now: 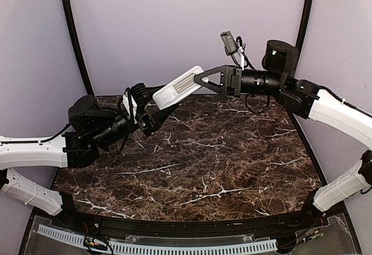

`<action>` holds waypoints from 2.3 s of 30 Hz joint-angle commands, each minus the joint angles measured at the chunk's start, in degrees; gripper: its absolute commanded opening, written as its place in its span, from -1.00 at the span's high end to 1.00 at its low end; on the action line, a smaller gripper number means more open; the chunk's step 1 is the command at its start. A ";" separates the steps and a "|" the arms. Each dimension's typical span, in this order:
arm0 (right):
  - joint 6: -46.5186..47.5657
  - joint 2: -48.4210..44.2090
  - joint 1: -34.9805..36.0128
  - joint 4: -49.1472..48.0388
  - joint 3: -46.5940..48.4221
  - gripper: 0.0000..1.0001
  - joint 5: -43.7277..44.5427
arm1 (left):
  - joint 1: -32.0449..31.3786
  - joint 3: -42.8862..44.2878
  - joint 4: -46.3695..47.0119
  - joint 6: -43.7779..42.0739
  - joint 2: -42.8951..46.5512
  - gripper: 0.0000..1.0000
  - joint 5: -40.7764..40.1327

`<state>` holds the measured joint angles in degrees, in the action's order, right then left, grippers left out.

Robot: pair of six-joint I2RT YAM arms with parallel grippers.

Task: Load the batteries into the remote control
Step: Pass from the left arm to the right, then pass from the right arm to the left

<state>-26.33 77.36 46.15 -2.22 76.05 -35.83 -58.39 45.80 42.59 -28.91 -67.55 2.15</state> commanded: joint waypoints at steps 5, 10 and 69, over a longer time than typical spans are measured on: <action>-1.25 1.04 1.22 -4.78 0.51 0.18 -2.60 | -0.49 -0.76 2.16 -0.78 -0.20 1.00 -0.60; -0.54 1.91 1.69 -2.31 1.78 0.20 -1.21 | -0.76 -0.44 2.16 -1.34 -0.75 1.00 -1.05; 42.26 2.83 2.19 33.39 16.76 1.00 -10.94 | -0.85 20.06 -39.01 17.36 -6.19 0.92 16.53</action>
<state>17.56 80.55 48.07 32.60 91.61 -47.37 -59.05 64.82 1.87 -10.72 -73.30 18.59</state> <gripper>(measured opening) 0.211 0.247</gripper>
